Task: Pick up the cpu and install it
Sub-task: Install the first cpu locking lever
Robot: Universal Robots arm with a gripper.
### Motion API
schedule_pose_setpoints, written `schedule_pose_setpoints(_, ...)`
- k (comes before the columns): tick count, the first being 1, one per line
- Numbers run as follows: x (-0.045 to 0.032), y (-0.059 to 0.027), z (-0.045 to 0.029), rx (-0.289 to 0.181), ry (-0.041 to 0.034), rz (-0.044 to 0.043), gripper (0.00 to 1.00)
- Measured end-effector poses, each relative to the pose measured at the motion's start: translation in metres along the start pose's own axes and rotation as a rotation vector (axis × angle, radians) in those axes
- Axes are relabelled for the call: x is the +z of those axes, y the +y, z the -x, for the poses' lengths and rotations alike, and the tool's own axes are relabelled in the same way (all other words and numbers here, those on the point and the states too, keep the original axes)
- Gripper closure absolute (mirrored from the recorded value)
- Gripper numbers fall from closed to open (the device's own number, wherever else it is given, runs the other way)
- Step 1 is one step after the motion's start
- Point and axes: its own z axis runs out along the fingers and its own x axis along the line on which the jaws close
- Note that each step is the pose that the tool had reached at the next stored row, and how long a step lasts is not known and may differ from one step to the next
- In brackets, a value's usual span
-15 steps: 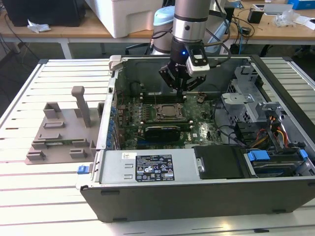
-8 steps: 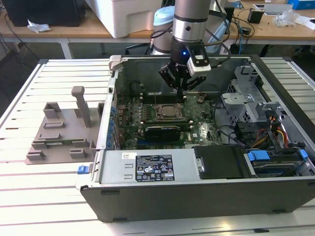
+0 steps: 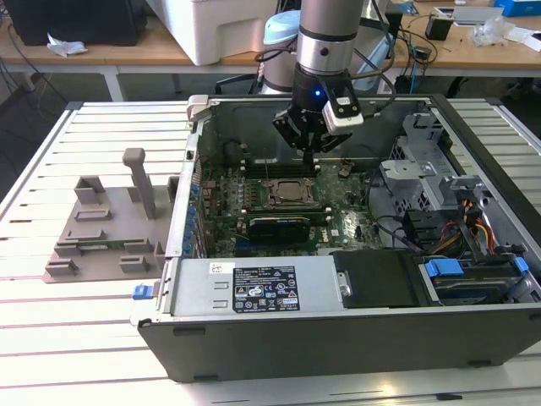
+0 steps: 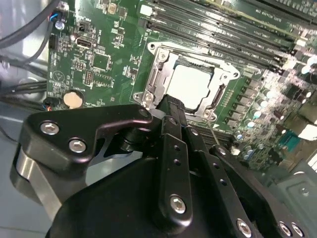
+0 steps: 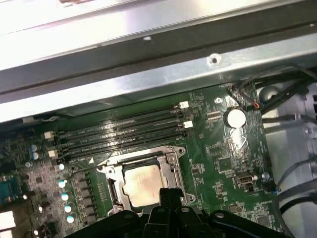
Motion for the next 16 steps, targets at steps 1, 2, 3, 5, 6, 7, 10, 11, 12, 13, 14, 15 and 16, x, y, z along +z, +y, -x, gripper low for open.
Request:
schedule_pose_setpoints(1,0.0000,0.0000,0.0000,-0.026,-0.0007,-0.0005,0.89)
schedule_pose_setpoints(2,0.0000,0.0000,0.0000,-0.049,-0.0013,-0.0010,0.89)
schedule_pose_setpoints(3,0.0000,0.0000,0.0000,-0.059,-0.0015,-0.0012,0.89)
schedule_pose_setpoints(5,0.0000,0.0000,0.0000,-0.082,-0.0022,-0.0018,0.89)
schedule_pose_setpoints(6,0.0000,0.0000,0.0000,-0.091,-0.0024,-0.0020,0.89)
schedule_pose_setpoints(7,0.0000,0.0000,0.0000,-0.103,-0.0027,-0.0022,0.89)
schedule_pose_setpoints(10,0.0000,0.0000,0.0000,-0.146,-0.0039,-0.0031,0.89)
schedule_pose_setpoints(11,0.0000,0.0000,0.0000,-0.159,-0.0042,-0.0035,0.89)
schedule_pose_setpoints(12,0.0000,0.0000,0.0000,-0.173,-0.0046,-0.0038,0.89)
schedule_pose_setpoints(13,0.0000,0.0000,0.0000,-0.191,-0.0050,-0.0041,0.89)
schedule_pose_setpoints(14,0.0000,0.0000,0.0000,-0.199,-0.0052,-0.0043,0.89)
schedule_pose_setpoints(15,0.0000,0.0000,0.0000,-0.207,-0.0054,-0.0045,0.89)
schedule_pose_setpoints(16,0.0000,0.0000,0.0000,-0.223,-0.0058,-0.0049,0.89)
